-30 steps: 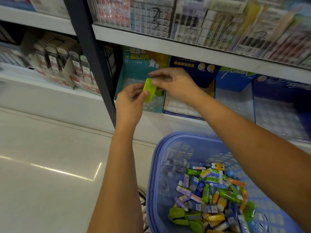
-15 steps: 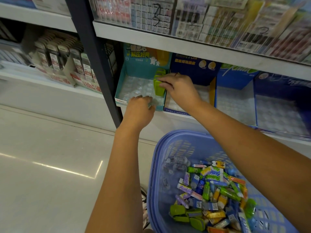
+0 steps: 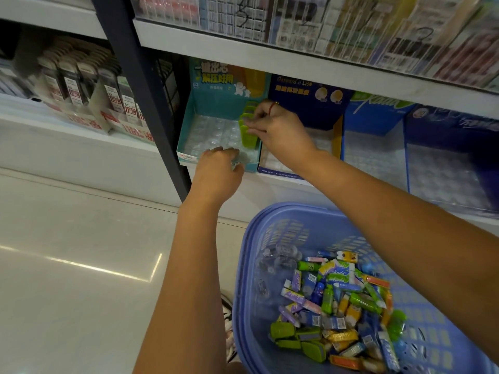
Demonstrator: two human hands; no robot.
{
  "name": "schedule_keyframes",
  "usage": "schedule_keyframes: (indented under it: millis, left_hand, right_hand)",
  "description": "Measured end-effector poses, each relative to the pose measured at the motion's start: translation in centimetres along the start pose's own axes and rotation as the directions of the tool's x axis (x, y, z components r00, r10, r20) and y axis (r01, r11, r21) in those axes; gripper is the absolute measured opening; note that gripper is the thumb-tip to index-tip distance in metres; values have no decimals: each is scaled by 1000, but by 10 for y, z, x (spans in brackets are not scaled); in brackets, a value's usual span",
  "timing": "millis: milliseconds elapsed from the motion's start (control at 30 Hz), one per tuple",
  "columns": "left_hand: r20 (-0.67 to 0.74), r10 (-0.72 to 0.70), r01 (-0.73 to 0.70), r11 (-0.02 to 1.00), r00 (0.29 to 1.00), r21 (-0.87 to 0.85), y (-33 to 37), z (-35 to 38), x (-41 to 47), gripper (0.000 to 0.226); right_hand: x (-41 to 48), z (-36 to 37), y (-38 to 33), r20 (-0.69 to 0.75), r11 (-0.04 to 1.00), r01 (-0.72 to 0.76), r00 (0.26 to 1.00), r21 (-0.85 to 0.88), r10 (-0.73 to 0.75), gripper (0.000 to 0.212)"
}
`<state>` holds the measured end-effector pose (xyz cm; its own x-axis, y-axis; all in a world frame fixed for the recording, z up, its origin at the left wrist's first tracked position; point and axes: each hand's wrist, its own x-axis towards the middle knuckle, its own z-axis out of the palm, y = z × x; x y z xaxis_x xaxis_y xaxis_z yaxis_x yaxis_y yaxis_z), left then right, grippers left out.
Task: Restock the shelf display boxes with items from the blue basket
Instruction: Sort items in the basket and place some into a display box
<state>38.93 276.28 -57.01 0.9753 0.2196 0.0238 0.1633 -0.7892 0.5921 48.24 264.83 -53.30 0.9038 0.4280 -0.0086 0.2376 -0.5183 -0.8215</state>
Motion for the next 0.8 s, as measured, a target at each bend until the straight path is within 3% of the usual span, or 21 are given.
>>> schedule_keyframes:
  millis: [167, 233, 300, 400, 500, 600, 667, 733, 800]
  left_hand:
    - [3, -5, 5, 1000, 1000, -9, 1, 1, 0, 37]
    - [5, 0, 0, 1000, 1000, -16, 0, 1, 0, 37]
    - [-1, 2, -2, 1000, 1000, -18, -1, 1, 0, 37]
    - [16, -7, 7, 1000, 1000, -15, -1, 0, 0, 38]
    - [-14, -1, 0, 998, 1000, -58, 4, -5, -5, 35]
    - [-194, 34, -65, 985, 981, -160, 16, -14, -21, 30]
    - [-222, 56, -105, 970, 973, -219, 26, -15, -32, 25]
    - [-66, 41, -59, 954, 997, -295, 40, -1, -42, 30]
    - [211, 39, 11, 973, 977, -229, 55, 33, -52, 32]
  right_hand:
    - [-1, 4, -4, 65, 988, 55, 997, -145, -46, 21]
    - [0, 4, -4, 44, 997, 34, 999, -62, -32, 26]
    - [-1, 7, -2, 2, 1000, 1, 1000, -2, -1, 17]
    - [-3, 9, -1, -83, 1000, -14, 996, -19, 12, 14]
    - [-7, 2, -2, -109, 979, 40, 992, -200, -63, 14]
    - [-27, -10, -2, 38, 903, 207, 977, -377, -208, 36]
    - [-55, -24, 7, 81, 816, 317, 944, -483, -319, 34]
    - [-90, -39, 31, 18, 848, 262, 958, -460, -287, 19]
    - [-127, -54, 72, 74, 870, 129, 992, -477, -106, 16]
